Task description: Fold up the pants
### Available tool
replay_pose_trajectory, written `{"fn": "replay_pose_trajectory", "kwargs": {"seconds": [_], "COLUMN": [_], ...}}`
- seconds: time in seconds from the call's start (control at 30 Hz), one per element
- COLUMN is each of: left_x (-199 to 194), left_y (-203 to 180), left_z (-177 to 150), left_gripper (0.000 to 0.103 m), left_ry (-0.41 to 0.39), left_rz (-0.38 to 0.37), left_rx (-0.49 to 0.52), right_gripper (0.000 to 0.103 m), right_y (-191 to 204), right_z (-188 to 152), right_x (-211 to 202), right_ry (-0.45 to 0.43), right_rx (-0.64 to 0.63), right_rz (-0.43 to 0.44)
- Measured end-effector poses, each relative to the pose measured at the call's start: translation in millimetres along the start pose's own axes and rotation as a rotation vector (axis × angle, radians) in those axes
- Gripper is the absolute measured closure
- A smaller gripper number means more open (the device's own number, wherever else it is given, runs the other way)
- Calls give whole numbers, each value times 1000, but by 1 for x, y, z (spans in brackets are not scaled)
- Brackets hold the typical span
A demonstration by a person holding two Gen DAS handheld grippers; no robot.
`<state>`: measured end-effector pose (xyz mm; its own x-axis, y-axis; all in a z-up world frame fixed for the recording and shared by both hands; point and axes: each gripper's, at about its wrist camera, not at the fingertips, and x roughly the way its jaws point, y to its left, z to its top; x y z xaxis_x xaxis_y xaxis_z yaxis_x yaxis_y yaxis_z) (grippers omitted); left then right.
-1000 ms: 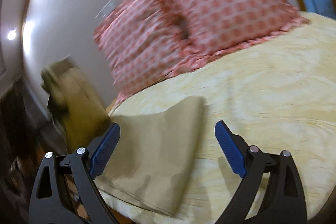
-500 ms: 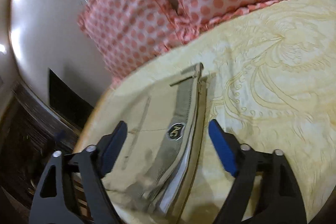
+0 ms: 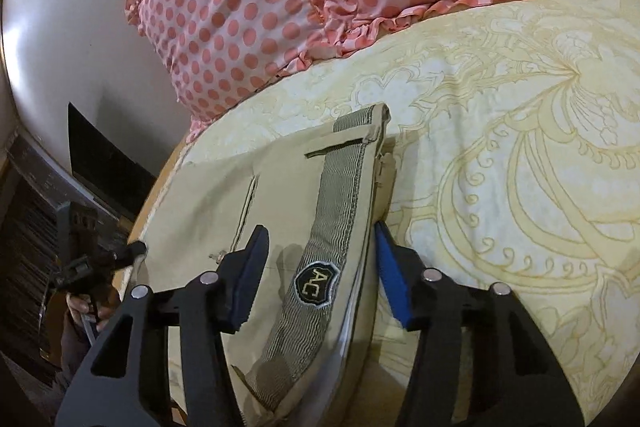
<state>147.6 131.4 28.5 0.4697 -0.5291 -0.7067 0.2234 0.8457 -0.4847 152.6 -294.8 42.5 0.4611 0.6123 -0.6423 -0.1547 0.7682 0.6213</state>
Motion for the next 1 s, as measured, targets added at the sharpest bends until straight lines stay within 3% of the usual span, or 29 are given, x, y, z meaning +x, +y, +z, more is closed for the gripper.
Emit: {"fn": "replay_pose_trajectory", "kwargs": {"seconds": [0.03, 0.07, 0.1, 0.2, 0.37, 0.57, 0.63, 0.7, 0.73, 0.77, 0.83, 0.9, 0.93, 1.0], "left_x": [0, 1, 2, 1, -8, 9, 34, 63, 70, 67, 51, 28, 20, 18], "left_y": [-1, 1, 3, 6, -21, -49, -49, -44, -40, -37, -37, -44, -46, -55], "left_z": [0, 0, 0, 4, 26, 84, 104, 116, 118, 116, 108, 97, 92, 84], "left_gripper": [33, 60, 74, 91, 94, 98, 96, 81, 80, 77, 74, 64, 61, 54], "left_ry": [-1, 8, 14, 7, -61, -161, -154, -102, -83, -98, -164, -242, -260, -232], "left_rz": [4, 6, 11, 2, 31, 104, 180, 295, 324, 333, 354, 347, 297, 159], "left_rx": [-5, -12, -26, -44, 54, 119, 123, 125, 113, 101, 106, 118, 115, 112], "right_gripper": [83, 85, 87, 89, 92, 94, 94, 91, 86, 84, 79, 56, 47, 46], "right_y": [-4, -7, -10, -16, -4, -7, -15, -23, -30, -32, -27, -14, -6, 5], "right_z": [0, 0, 0, 8, 42, 100, 117, 124, 123, 121, 111, 103, 99, 94], "right_x": [1, 1, -1, -6, -12, -15, -5, 15, 23, 23, 3, -14, -17, -9], "right_ry": [19, 24, 34, 39, 7, -121, -158, -100, -50, -40, -98, -139, -133, -64], "right_rx": [21, 41, 63, 115, 90, 68, 59, 20, 23, 28, 8, -28, -48, -76], "right_rz": [43, 65, 95, 176, 217, 169, 74, -68, -179, -209, -167, -72, -26, 23]}}
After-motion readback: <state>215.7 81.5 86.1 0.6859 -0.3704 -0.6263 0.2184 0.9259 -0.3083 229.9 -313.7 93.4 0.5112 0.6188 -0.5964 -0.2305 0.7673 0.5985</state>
